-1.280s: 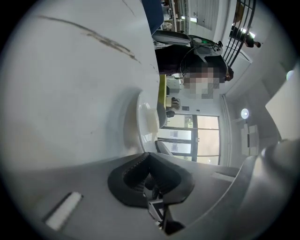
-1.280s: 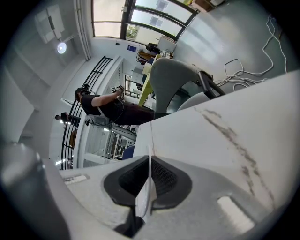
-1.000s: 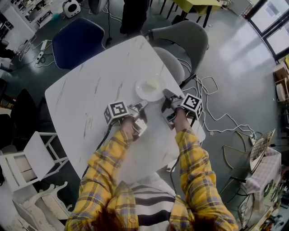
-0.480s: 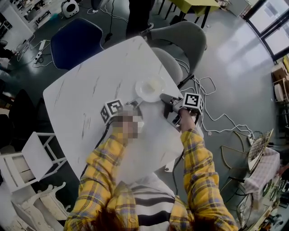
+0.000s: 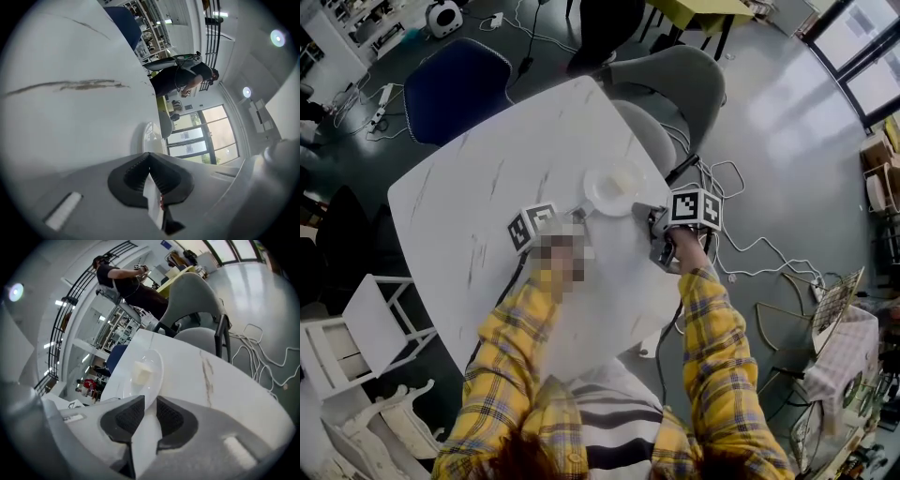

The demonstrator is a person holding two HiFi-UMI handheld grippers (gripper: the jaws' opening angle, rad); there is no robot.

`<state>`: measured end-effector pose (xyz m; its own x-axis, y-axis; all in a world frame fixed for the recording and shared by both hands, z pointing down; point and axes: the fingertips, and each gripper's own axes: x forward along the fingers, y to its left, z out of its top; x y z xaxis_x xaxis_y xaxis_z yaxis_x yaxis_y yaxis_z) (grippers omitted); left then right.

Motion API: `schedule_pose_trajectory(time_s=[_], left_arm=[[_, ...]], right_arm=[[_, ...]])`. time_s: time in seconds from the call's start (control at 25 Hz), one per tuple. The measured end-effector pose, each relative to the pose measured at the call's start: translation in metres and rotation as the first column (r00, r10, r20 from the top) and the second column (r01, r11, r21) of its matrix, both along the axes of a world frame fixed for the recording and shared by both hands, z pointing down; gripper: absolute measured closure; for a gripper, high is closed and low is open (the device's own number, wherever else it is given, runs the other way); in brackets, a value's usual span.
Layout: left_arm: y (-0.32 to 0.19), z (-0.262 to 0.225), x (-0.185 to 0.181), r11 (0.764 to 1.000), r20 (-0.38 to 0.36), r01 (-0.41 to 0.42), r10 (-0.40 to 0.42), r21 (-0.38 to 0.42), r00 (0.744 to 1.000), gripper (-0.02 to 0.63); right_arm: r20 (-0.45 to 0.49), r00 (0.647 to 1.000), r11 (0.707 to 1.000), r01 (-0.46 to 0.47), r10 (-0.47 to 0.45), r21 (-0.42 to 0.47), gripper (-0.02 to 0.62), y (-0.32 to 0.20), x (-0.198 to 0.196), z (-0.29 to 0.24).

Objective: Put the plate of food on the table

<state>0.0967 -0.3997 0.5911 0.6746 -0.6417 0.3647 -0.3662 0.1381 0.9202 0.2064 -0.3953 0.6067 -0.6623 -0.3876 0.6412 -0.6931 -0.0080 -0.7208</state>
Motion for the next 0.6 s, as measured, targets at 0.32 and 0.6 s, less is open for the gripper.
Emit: schedule_pose_trajectory(time_s=[0.32,0.6], left_arm=[[0.006,-0.009,0.002,0.991,0.156,-0.099,0.085,0.089,0.984,0.614],[0.012,-0.015,0.005,0.958,0.352,-0.222,0.148,0.179,0.924,0.614]], right_arm=[[-0.182,0.982,0.994,0.072,-0.057,0.077,0.506,0.008,0.002,-0.003],[-0.506,0.855,0.963,0.219,-0.112,0.156,0.495,0.010,0.013,-0.008]])
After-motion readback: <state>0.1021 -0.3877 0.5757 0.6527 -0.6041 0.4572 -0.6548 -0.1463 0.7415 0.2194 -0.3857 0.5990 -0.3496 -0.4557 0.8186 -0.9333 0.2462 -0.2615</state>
